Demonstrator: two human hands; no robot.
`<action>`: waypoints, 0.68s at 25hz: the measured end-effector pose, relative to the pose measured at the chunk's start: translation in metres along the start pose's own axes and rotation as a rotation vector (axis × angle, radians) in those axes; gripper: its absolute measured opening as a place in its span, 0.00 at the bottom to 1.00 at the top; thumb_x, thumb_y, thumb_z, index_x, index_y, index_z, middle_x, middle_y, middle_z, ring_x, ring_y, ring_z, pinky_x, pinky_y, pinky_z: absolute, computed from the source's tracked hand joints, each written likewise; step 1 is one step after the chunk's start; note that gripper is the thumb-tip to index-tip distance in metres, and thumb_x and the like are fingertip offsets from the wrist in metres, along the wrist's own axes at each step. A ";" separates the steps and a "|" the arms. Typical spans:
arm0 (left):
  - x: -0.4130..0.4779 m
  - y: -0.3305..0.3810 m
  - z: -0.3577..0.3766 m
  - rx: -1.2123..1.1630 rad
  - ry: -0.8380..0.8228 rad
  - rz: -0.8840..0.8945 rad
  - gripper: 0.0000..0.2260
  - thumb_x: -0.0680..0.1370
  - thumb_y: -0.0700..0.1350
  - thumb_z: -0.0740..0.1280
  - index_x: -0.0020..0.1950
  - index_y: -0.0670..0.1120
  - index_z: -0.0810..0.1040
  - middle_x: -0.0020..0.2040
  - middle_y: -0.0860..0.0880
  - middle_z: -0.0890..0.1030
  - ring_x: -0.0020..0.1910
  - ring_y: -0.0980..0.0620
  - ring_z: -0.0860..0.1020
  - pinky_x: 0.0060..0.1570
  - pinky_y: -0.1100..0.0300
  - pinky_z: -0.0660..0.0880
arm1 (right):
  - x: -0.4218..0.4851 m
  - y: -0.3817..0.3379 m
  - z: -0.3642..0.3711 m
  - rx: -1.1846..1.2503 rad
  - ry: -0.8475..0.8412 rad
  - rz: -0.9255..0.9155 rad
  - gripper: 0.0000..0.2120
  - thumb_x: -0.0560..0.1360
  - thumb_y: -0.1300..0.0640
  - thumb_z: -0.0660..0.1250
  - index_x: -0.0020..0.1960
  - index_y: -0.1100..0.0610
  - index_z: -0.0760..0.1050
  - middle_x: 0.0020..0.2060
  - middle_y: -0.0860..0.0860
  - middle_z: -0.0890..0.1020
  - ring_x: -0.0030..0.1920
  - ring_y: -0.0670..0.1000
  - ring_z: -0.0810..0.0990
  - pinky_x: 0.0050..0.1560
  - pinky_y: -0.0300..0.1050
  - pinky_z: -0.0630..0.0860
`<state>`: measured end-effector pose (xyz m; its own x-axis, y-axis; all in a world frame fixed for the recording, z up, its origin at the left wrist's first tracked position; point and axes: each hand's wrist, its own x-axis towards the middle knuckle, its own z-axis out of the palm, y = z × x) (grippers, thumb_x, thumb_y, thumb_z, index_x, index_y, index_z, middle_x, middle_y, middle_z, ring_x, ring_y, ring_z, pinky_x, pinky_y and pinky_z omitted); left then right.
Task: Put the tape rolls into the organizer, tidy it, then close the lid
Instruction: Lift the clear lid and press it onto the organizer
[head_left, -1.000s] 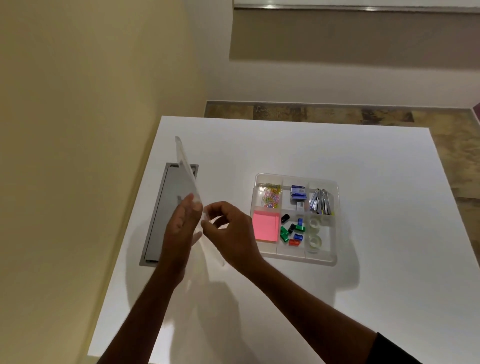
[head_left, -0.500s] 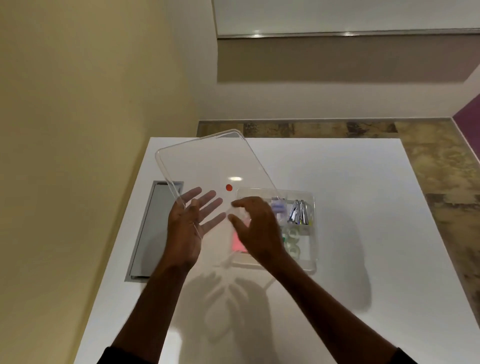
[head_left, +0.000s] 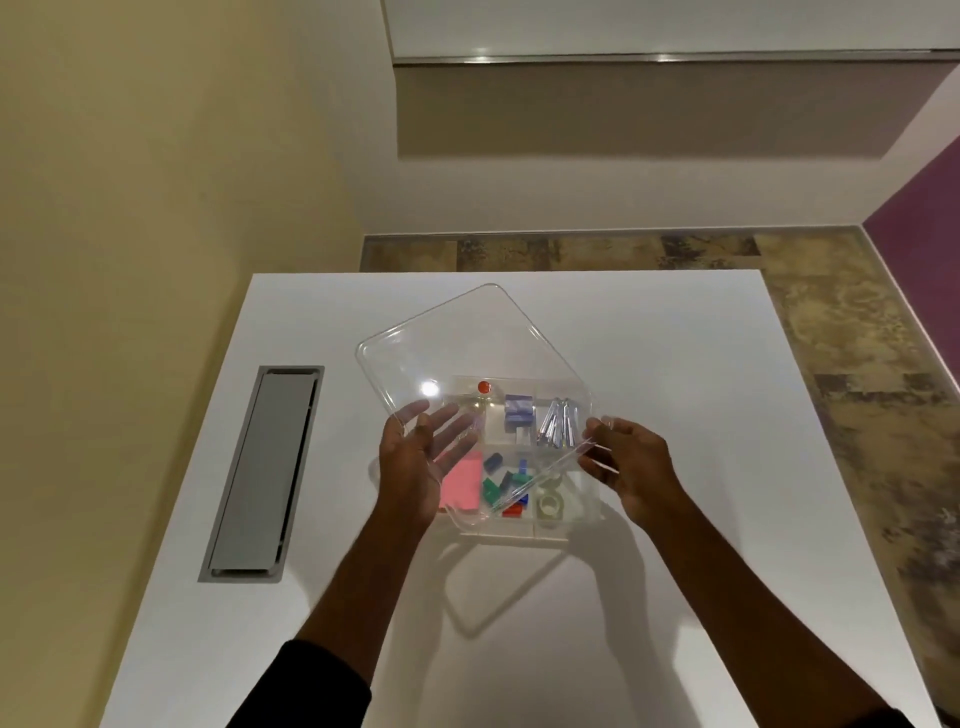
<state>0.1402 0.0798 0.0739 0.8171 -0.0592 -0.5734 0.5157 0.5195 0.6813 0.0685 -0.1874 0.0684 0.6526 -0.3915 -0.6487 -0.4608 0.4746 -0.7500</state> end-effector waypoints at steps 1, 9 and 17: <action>0.003 -0.009 0.004 -0.036 0.025 -0.015 0.11 0.87 0.36 0.62 0.69 0.43 0.73 0.65 0.33 0.84 0.60 0.32 0.86 0.60 0.36 0.83 | -0.004 0.003 0.001 0.065 -0.051 0.049 0.13 0.78 0.60 0.76 0.61 0.63 0.81 0.48 0.60 0.87 0.50 0.60 0.87 0.49 0.53 0.85; 0.018 -0.037 0.002 -0.118 0.183 -0.136 0.10 0.83 0.39 0.70 0.64 0.45 0.78 0.58 0.41 0.87 0.51 0.41 0.88 0.47 0.44 0.83 | 0.020 0.011 0.002 -0.031 -0.048 0.107 0.10 0.81 0.64 0.71 0.62 0.58 0.81 0.52 0.59 0.87 0.50 0.59 0.86 0.45 0.53 0.85; 0.048 -0.031 -0.080 0.651 0.283 -0.040 0.10 0.79 0.37 0.76 0.60 0.40 0.85 0.44 0.39 0.86 0.40 0.45 0.83 0.49 0.48 0.86 | 0.081 0.002 -0.028 -0.409 0.010 0.033 0.07 0.78 0.67 0.72 0.56 0.65 0.83 0.45 0.62 0.85 0.39 0.56 0.82 0.40 0.50 0.83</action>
<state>0.1433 0.1289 -0.0110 0.7413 0.2019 -0.6400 0.6656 -0.0985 0.7398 0.1036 -0.2396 0.0108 0.6286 -0.3895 -0.6732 -0.6839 0.1353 -0.7169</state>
